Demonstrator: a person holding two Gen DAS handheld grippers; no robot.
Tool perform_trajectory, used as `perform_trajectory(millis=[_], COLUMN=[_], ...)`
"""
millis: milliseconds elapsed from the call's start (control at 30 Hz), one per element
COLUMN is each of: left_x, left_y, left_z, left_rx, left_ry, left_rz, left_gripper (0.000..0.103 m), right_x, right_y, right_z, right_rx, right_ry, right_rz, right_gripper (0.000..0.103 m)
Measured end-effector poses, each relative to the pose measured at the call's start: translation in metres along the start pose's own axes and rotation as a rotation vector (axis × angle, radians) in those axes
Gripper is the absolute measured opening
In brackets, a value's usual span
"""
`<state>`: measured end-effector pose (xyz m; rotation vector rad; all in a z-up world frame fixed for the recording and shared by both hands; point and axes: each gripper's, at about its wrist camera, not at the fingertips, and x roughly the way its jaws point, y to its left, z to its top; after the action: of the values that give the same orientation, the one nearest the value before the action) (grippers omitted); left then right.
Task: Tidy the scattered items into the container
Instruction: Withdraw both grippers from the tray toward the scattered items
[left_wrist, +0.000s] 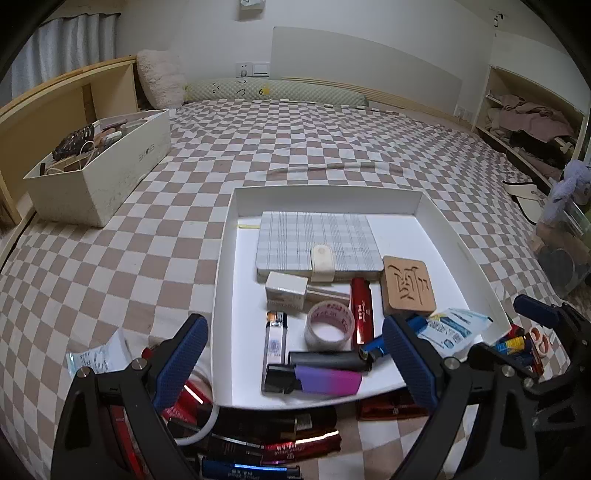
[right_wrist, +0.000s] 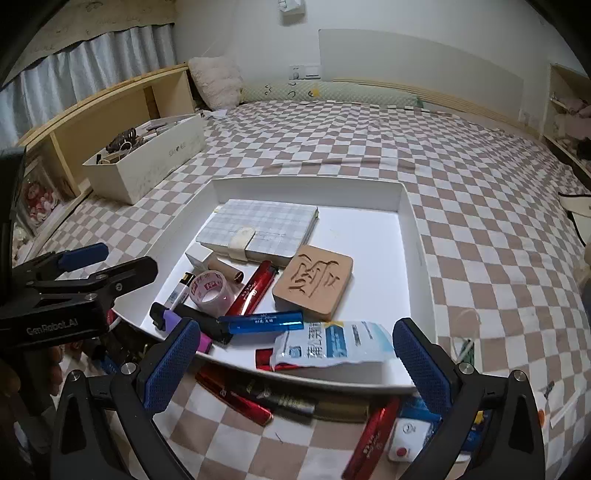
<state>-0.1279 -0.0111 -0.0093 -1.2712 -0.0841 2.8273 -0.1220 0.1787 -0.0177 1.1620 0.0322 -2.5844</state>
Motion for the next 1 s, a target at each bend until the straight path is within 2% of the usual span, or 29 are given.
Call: perform_trajectory(millis=[667,1000], left_x=[-0.031,-0.029], left_y=[-0.002,0.009], left_z=[-0.028,-0.063], left_rx=[0.036,0.042], left_ry=[-0.029,-0.032], left_rz=[-0.002,-0.022], left_gripper=[0.097,0.097], right_x=[-0.033,-0.038], right_y=[-0.012,-0.017], right_z=[-0.017,-0.040], right_rx=[0.041,0.043], right_ry=[-0.051,-0.085], right_rz=[-0.012,-0.014], right_gripper=[0.103,0.103])
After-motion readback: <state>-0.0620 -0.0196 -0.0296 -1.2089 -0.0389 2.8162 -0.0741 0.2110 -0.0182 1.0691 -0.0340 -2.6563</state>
